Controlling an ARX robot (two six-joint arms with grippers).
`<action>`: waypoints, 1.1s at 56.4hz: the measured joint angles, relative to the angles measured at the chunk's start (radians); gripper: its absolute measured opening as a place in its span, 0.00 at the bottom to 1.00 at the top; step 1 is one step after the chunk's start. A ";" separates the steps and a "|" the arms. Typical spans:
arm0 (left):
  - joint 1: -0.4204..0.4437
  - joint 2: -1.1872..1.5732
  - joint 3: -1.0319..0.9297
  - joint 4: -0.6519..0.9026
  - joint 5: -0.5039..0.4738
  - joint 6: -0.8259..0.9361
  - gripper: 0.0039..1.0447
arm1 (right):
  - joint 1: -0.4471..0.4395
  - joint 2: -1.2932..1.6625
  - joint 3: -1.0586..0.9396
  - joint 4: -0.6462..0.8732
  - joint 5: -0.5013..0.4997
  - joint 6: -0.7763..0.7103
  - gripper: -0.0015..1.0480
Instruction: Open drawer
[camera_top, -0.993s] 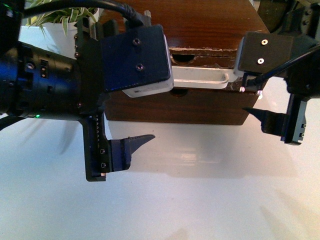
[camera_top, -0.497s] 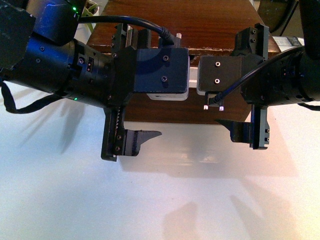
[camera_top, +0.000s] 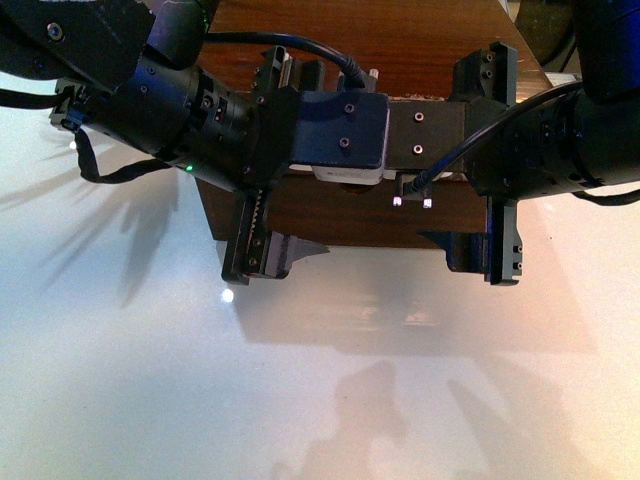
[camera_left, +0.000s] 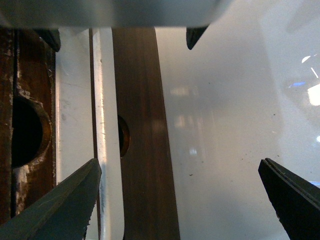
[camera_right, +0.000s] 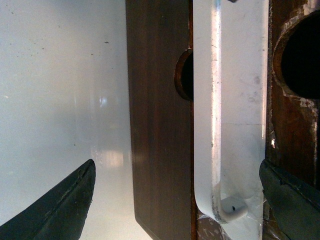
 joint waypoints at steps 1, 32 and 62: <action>0.000 0.001 0.004 -0.002 0.000 0.000 0.92 | 0.000 0.002 0.001 0.000 0.000 0.000 0.91; 0.011 0.043 0.048 -0.056 0.003 0.042 0.92 | 0.021 0.059 0.027 -0.023 -0.018 -0.002 0.91; 0.010 0.099 0.126 -0.140 -0.024 0.058 0.92 | 0.014 0.124 0.127 -0.119 -0.027 -0.025 0.91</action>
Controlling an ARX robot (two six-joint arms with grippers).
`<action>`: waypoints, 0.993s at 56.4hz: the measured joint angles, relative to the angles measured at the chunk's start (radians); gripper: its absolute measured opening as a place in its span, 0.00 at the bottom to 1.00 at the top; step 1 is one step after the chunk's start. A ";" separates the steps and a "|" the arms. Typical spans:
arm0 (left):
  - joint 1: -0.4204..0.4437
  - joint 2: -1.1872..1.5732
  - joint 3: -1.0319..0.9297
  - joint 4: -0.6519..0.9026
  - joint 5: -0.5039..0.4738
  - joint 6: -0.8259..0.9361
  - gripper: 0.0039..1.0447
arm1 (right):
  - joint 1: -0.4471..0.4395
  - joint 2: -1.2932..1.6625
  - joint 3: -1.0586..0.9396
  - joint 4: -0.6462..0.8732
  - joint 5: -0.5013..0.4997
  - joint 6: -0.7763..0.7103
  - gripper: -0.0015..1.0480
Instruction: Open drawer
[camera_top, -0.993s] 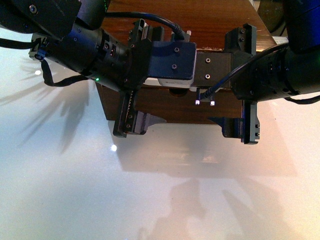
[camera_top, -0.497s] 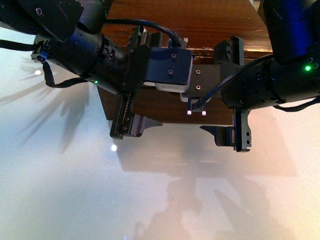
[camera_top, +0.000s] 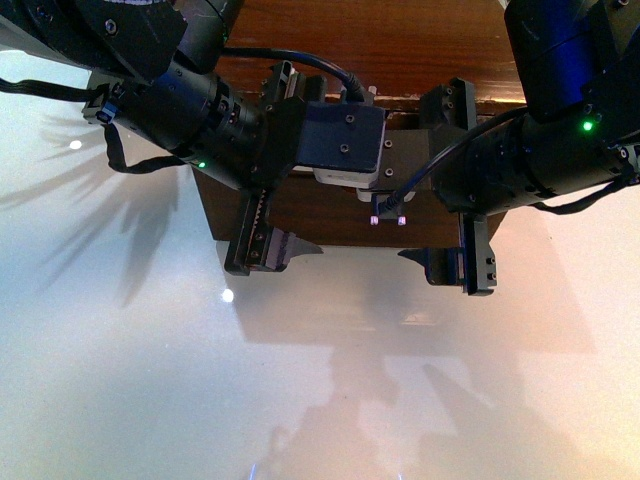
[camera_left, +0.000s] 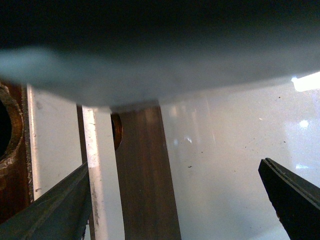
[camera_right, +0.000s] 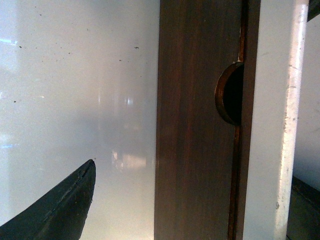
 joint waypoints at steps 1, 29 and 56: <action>0.000 0.000 0.002 -0.006 0.000 0.002 0.92 | 0.000 0.001 0.001 -0.002 0.000 -0.001 0.91; -0.002 -0.071 -0.099 -0.084 0.041 0.065 0.92 | 0.018 -0.064 -0.093 -0.085 -0.060 -0.037 0.91; 0.001 -0.209 -0.337 -0.014 0.068 0.079 0.92 | 0.077 -0.199 -0.316 -0.005 -0.063 -0.059 0.91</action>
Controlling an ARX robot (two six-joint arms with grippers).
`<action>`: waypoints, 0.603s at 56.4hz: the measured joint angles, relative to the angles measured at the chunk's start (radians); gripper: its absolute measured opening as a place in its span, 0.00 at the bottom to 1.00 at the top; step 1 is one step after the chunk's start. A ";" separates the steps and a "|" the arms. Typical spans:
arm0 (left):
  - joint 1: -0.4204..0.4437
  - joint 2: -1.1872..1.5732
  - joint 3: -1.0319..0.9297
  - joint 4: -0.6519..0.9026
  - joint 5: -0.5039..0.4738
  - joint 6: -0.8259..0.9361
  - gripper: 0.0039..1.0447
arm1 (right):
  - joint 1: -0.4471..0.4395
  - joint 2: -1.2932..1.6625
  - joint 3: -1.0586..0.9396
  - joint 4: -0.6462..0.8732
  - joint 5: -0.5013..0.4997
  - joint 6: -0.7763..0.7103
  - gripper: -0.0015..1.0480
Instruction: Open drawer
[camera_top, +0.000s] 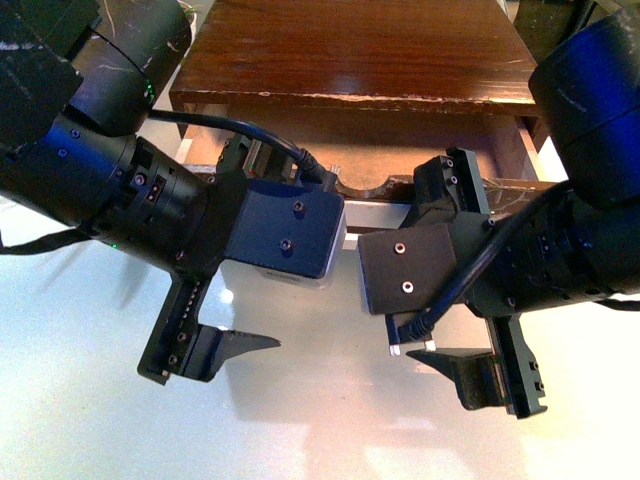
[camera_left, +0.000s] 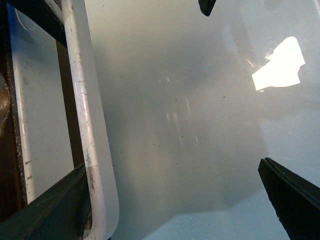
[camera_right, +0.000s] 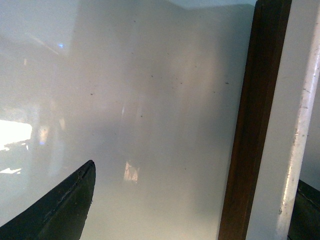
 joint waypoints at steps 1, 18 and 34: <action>0.000 -0.002 -0.006 0.004 0.000 -0.001 0.92 | 0.002 -0.001 -0.006 0.004 0.002 0.000 0.91; -0.008 -0.047 -0.098 0.053 0.001 -0.018 0.92 | 0.041 -0.035 -0.085 0.063 0.033 0.013 0.91; -0.017 -0.089 -0.159 0.072 0.000 -0.029 0.92 | 0.069 -0.062 -0.131 0.069 0.045 0.032 0.91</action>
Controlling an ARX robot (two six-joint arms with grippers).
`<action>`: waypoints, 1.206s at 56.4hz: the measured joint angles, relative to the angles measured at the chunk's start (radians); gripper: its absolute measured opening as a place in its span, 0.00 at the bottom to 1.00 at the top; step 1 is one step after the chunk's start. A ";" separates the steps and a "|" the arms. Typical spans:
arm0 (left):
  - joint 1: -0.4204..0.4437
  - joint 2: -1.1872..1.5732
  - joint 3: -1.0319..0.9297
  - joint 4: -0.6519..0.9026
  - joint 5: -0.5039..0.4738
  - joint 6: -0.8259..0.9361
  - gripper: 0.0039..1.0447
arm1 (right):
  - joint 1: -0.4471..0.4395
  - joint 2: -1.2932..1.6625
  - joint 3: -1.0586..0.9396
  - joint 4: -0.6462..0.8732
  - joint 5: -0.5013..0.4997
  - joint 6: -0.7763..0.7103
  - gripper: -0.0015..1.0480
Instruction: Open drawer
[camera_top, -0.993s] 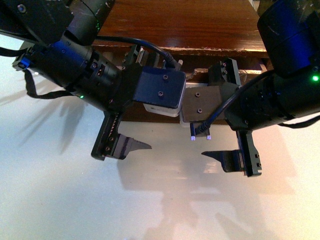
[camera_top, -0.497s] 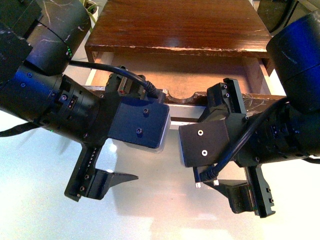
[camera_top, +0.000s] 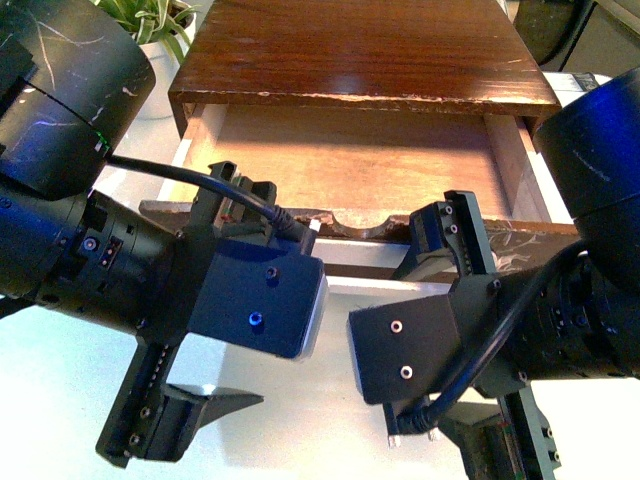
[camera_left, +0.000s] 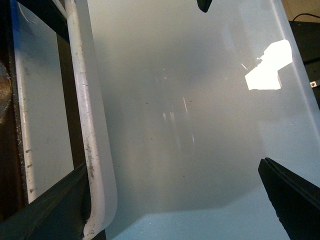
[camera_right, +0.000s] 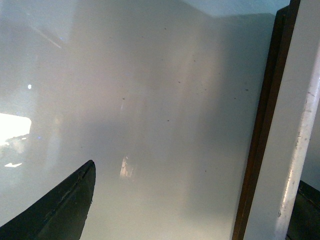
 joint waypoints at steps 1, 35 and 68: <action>0.000 -0.001 -0.005 0.007 -0.001 -0.002 0.92 | 0.001 0.000 -0.002 0.001 0.000 0.002 0.91; 0.106 -0.231 -0.052 0.003 0.127 -0.223 0.92 | -0.089 -0.245 -0.017 0.010 -0.016 0.145 0.91; 0.576 -0.899 -0.550 0.769 -0.333 -1.358 0.58 | -0.321 -0.945 -0.475 0.529 0.414 1.265 0.55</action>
